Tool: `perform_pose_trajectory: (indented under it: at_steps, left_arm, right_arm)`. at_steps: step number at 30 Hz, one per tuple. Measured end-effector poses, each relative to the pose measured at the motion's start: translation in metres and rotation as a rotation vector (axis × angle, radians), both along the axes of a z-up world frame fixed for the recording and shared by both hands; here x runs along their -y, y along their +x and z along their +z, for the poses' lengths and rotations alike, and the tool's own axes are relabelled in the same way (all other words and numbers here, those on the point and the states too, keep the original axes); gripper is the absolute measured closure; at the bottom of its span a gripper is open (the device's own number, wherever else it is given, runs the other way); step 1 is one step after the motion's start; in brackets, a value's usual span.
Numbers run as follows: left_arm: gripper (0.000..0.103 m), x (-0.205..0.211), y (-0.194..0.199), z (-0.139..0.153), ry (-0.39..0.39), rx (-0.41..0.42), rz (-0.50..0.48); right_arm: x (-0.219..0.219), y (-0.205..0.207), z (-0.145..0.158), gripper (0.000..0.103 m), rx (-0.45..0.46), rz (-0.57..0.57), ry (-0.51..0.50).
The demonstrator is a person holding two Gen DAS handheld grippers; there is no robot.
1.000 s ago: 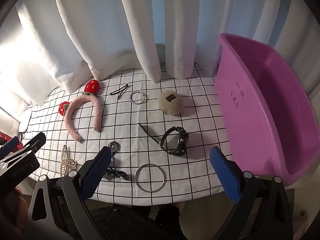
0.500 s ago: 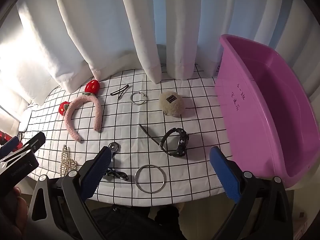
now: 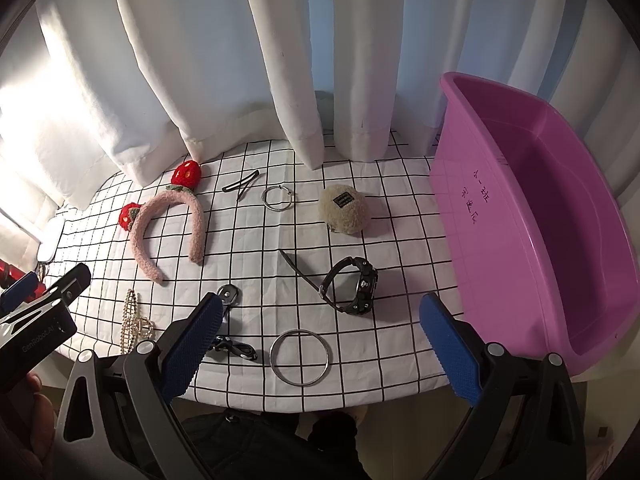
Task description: Organize jewelry
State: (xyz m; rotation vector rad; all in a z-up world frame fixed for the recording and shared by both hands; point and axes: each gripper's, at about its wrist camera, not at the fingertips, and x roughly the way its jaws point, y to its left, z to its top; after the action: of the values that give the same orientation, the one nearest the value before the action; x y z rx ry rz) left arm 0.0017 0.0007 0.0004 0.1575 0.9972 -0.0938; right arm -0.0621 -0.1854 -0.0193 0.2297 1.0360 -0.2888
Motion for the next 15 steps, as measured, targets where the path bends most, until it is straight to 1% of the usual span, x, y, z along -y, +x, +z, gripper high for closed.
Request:
perform_pose_trajectory:
  at_steps: [15]
  left_arm:
    - [0.006,-0.0009,-0.0017,0.0023,-0.003,0.004,0.000]
  right_arm:
    - [-0.0021,-0.0050,-0.0004,0.009,0.003,-0.001,0.006]
